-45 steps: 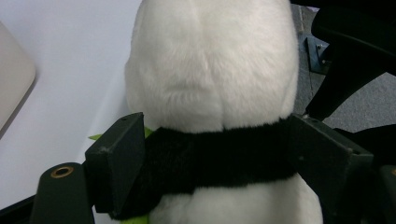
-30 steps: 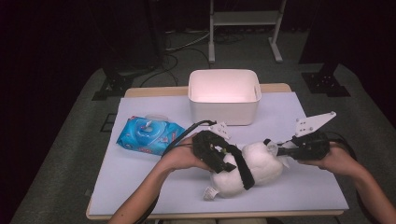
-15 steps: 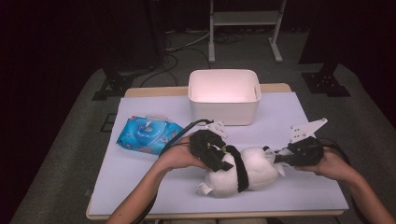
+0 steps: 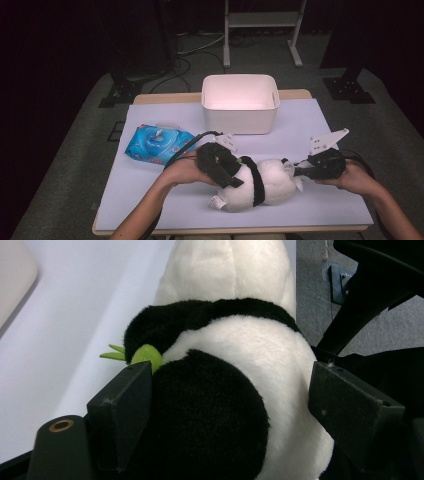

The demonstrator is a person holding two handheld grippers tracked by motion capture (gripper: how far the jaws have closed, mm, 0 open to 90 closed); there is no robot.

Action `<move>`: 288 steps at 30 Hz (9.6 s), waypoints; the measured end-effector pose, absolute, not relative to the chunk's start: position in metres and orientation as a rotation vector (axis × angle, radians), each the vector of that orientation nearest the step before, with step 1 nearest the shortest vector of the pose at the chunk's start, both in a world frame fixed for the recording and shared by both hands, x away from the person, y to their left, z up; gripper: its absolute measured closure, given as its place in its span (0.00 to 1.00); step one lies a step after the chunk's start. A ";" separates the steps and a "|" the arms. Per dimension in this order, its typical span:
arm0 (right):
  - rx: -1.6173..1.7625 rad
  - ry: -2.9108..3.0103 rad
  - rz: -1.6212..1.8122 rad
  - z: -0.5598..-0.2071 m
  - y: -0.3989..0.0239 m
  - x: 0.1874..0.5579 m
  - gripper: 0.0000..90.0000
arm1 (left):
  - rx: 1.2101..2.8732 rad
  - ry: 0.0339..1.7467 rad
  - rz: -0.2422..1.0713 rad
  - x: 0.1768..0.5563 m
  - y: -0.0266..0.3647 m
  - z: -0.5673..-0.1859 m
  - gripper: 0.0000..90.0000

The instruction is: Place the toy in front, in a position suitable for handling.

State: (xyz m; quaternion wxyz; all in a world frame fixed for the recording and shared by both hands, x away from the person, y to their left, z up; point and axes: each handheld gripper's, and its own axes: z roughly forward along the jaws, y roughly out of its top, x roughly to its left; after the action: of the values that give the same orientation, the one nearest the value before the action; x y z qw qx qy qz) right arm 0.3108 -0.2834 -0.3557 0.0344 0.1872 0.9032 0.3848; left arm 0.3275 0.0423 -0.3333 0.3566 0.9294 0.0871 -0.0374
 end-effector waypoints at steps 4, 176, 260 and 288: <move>0.550 2.755 1.196 -0.349 -0.285 0.310 0.92 | 2.415 0.217 -0.096 0.327 0.041 -0.335 0.23; 0.474 2.704 1.334 -0.332 -0.245 0.323 0.93 | 2.286 0.254 -0.083 0.334 0.051 -0.312 0.34; 0.365 2.694 1.182 -0.277 -0.261 0.302 0.92 | 2.342 0.216 -0.147 0.330 0.020 -0.342 0.16; 0.301 2.661 1.299 -0.277 -0.239 0.306 0.91 | 2.297 0.247 -0.116 0.336 0.043 -0.327 0.20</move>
State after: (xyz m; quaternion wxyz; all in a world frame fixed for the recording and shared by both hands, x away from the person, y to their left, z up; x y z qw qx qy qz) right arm 0.3062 -0.2389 -0.2766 0.0828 0.1009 0.8910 0.4349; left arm 0.3356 0.0430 -0.3275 0.4023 0.9091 0.0979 -0.0459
